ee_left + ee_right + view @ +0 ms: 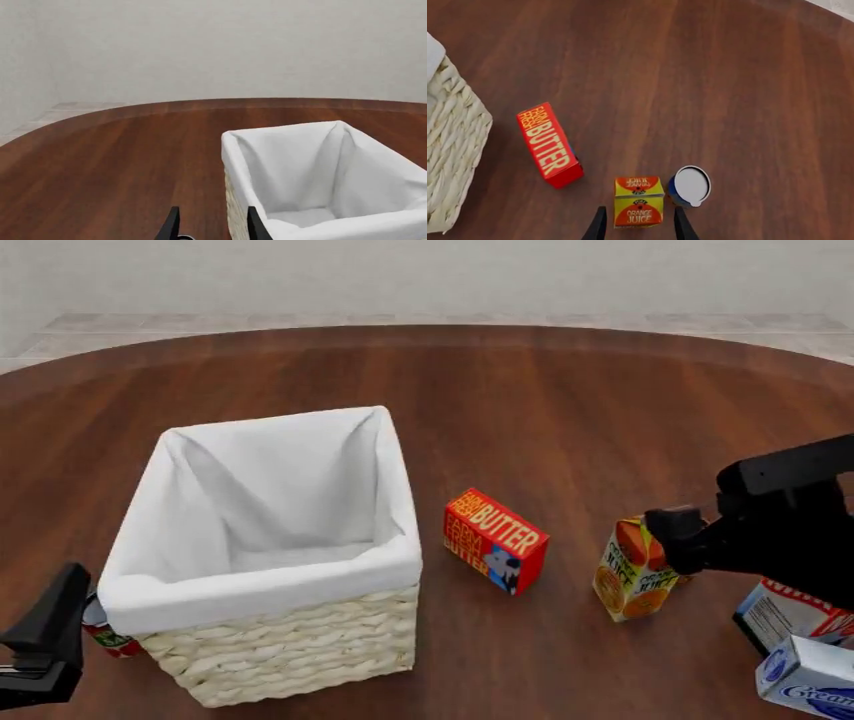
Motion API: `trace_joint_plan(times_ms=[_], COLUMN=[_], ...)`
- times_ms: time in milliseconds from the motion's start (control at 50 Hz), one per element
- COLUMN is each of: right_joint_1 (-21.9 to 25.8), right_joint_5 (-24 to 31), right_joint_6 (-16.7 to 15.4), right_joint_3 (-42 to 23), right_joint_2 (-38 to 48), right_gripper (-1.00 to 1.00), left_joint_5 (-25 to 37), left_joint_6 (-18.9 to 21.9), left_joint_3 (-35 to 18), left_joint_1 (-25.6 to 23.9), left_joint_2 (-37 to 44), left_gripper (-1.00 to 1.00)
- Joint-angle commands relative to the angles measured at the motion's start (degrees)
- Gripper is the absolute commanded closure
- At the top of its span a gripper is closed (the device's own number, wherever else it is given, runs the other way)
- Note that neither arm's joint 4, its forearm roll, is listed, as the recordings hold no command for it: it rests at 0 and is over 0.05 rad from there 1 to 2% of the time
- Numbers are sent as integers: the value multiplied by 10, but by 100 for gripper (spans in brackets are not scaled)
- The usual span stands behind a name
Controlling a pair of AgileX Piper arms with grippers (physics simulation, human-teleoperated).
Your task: Pick up the orange juice, and put it in the basket.
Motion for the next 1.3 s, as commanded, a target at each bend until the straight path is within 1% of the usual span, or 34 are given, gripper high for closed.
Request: trace_joint_plan(times_ms=[20, 140, 540, 860, 940, 1120, 1300], right_joint_1=[-3, 4, -1, 1, -2, -5, -12], right_joint_5=[-30, -41, -66, -80, -84, -90, -107], right_joint_6=[-5, -3, -6, 4, -2, 1, -4], right_joint_3=[4, 6, 15, 37, 42, 49, 53], right_joint_2=[35, 48, 71, 75, 76, 82, 100], right_gripper=[-100, -100, -100, -100, -100, -100, -100], left_joint_5=[0, 0, 0, 0, 0, 0, 0], left_joint_6=[0, 0, 0, 0, 0, 0, 0], left_joint_3=[0, 0, 0, 0, 0, 0, 0], left_joint_1=[0, 0, 0, 0, 0, 0, 0], left_joint_2=[0, 0, 0, 0, 0, 0, 0], left_gripper=[-100, -100, -100, -100, -100, -100, -100])
